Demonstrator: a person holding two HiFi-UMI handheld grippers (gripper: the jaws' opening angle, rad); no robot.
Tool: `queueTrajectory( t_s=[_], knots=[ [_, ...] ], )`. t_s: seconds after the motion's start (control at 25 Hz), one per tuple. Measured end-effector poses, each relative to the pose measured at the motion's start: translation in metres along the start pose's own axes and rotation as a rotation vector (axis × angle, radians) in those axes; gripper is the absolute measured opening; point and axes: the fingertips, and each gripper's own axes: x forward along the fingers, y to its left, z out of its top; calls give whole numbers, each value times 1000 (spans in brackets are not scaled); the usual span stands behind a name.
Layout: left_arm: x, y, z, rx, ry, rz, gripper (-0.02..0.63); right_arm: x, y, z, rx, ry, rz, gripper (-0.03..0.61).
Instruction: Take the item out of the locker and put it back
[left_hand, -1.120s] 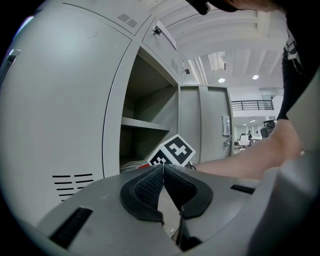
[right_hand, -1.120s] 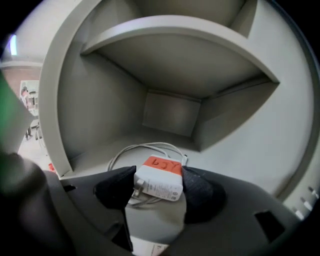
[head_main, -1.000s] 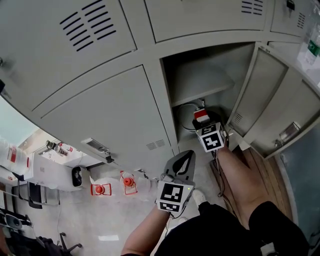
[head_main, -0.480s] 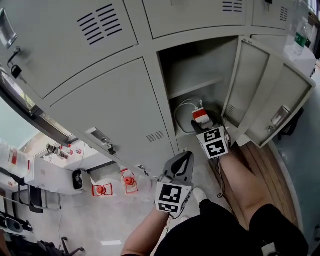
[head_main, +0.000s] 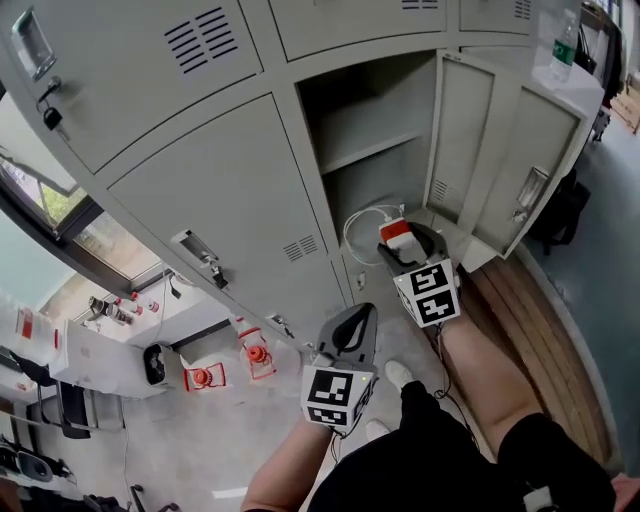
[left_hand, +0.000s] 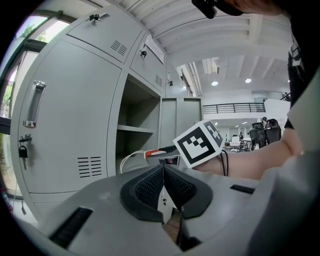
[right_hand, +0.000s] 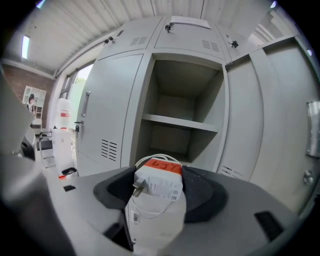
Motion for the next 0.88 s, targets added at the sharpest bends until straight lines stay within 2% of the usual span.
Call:
queueTrajectory(
  t_s=[0.44, 0.88],
  knots=[
    [-14, -50, -20, -3, 41, -76, 15, -74, 2, -19, 12, -22, -17, 337],
    [4, -102, -17, -40, 40, 8, 15, -136, -19, -42, 19, -36, 86, 337]
  ],
)
